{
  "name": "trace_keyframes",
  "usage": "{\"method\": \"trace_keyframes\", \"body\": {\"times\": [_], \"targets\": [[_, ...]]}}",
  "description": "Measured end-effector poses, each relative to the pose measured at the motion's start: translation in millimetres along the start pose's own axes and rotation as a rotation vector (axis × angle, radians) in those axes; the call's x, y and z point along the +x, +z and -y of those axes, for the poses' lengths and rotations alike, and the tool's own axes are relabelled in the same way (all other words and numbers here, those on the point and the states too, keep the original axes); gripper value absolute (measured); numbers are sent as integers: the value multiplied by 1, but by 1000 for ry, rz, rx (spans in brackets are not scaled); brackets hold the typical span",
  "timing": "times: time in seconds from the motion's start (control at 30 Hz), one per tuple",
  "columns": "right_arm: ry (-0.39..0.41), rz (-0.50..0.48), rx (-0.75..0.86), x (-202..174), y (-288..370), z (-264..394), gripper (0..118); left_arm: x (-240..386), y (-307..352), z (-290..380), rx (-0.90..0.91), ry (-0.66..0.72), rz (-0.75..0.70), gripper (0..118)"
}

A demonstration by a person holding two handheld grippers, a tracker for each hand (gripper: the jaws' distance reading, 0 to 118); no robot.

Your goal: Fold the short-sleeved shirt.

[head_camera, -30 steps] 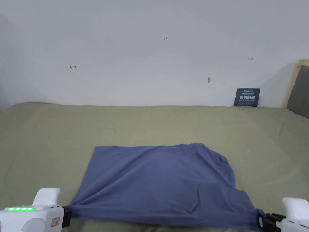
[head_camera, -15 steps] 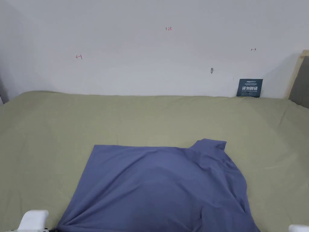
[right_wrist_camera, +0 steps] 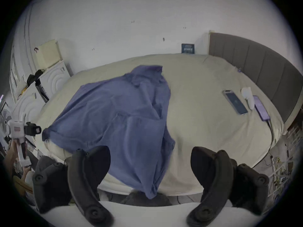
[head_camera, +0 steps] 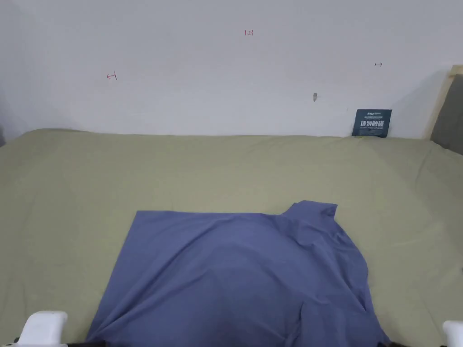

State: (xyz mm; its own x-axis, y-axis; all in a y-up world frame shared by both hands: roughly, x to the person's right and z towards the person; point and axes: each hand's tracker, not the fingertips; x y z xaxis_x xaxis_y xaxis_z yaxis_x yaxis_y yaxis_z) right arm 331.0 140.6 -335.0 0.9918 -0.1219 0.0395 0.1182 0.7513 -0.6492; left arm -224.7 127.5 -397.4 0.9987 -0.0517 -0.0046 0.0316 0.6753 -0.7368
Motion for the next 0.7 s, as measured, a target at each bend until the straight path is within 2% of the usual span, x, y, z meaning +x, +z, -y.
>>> {"method": "trace_keyframes", "body": {"times": [0.13, 0.17, 0.2, 0.23, 0.27, 0.3, 0.33, 0.37, 0.4, 0.57, 0.7], "targets": [[-21, 19, 51, -4, 7, -15, 103, 10, 25, -11, 92, 29, 40, 118], [-17, 22, 80, -5, 11, -17, 102, 12, 32, -14, 118, 50, 34, 115], [-13, 36, 86, -7, 14, -19, 99, 13, 39, -17, 155, 75, 44, 104], [-11, 50, 114, -9, 18, -20, 85, 14, 46, -20, 181, 90, 48, 85], [-11, 47, 162, -13, 23, -20, 54, 15, 53, -23, 203, 101, 43, 57], [5, 58, 185, -17, 29, -21, 8, 17, 60, -25, 226, 104, 35, 14], [16, 91, 209, -21, 32, -22, 4, 15, 62, -26, 227, 98, 31, 0], [35, 114, 230, -24, 35, -21, 4, 15, 65, -27, 240, 100, 18, 0], [37, 93, 237, -24, 37, -20, 4, 15, 68, -25, 260, 109, 10, 0], [30, 72, 212, -23, 39, -15, 4, 6, 66, -18, 207, 77, -12, 0], [31, 66, 178, -23, 37, -7, 4, -15, 54, -6, 137, 120, -8, 0]]}}
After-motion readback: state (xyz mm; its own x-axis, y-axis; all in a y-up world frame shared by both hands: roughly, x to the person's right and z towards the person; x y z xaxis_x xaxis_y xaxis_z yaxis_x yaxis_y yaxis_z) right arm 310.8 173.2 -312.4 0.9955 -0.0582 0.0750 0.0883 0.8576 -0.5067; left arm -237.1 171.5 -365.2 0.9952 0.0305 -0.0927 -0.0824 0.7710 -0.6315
